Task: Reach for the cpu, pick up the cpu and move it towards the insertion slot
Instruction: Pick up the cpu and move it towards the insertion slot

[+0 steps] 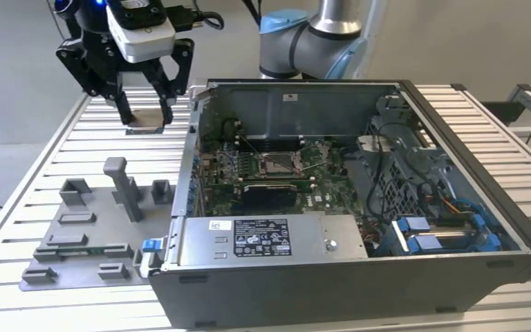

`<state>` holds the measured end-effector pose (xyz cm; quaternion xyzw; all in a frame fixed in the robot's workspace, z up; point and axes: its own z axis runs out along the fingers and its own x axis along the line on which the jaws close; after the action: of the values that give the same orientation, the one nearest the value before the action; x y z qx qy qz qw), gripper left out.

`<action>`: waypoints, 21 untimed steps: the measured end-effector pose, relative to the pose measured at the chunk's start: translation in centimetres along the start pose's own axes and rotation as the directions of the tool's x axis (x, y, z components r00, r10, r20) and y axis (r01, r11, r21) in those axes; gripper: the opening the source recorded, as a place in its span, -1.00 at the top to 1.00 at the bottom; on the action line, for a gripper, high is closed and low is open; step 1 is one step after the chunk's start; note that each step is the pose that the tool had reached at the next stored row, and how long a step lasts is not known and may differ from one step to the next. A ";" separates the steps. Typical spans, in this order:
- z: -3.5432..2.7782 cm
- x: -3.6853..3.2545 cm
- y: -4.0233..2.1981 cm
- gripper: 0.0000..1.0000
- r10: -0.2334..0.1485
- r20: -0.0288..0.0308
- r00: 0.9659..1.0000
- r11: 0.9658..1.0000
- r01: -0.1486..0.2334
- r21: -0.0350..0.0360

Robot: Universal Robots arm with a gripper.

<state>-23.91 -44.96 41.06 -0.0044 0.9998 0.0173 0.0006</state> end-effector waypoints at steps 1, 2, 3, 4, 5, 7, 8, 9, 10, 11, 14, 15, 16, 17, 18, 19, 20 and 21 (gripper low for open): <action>0.00 -0.24 0.00 1.00 0.000 0.000 1.000 1.000 0.000 0.000; -0.01 -0.47 0.00 1.00 0.000 0.000 1.000 1.000 0.000 0.000; -0.01 -0.69 -0.01 1.00 0.000 0.000 1.000 1.000 0.000 0.000; 0.00 -0.94 -0.01 1.00 0.000 0.000 1.000 1.000 0.000 0.000; 0.00 -1.23 -0.01 1.00 0.000 0.000 1.000 1.000 0.000 0.000; 0.00 -1.85 -0.01 1.00 0.000 0.000 1.000 1.000 0.000 0.000; 0.00 -2.21 -0.02 1.00 0.000 0.000 1.000 1.000 0.000 0.000; 0.00 -2.56 -0.02 1.00 0.000 0.000 1.000 1.000 0.000 0.000; 0.00 -2.90 -0.02 1.00 0.000 0.000 1.000 1.000 0.000 0.000; 0.00 -3.24 -0.03 1.00 0.000 0.000 1.000 1.000 0.000 0.000; 0.00 -4.33 -0.04 1.00 0.000 0.000 1.000 1.000 0.000 0.000; 0.00 -4.67 -0.04 1.00 0.000 0.000 1.000 1.000 0.000 0.000; 0.00 -5.00 -0.04 1.00 0.000 0.000 1.000 1.000 0.000 0.000; 0.00 -5.35 -0.04 1.00 0.000 0.000 1.000 1.000 0.000 0.000; 0.00 -5.72 -0.05 1.00 0.000 0.000 1.000 1.000 0.000 0.000; 0.01 -6.12 -0.05 1.00 0.000 0.000 1.000 1.000 0.000 0.000; 0.01 -6.56 -0.06 1.00 0.000 0.000 1.000 1.000 0.000 0.000; 0.00 -6.96 -0.06 1.00 0.000 0.000 1.000 1.000 0.000 0.000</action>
<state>-16.95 -44.96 41.07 -0.0044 0.9998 0.0173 0.0006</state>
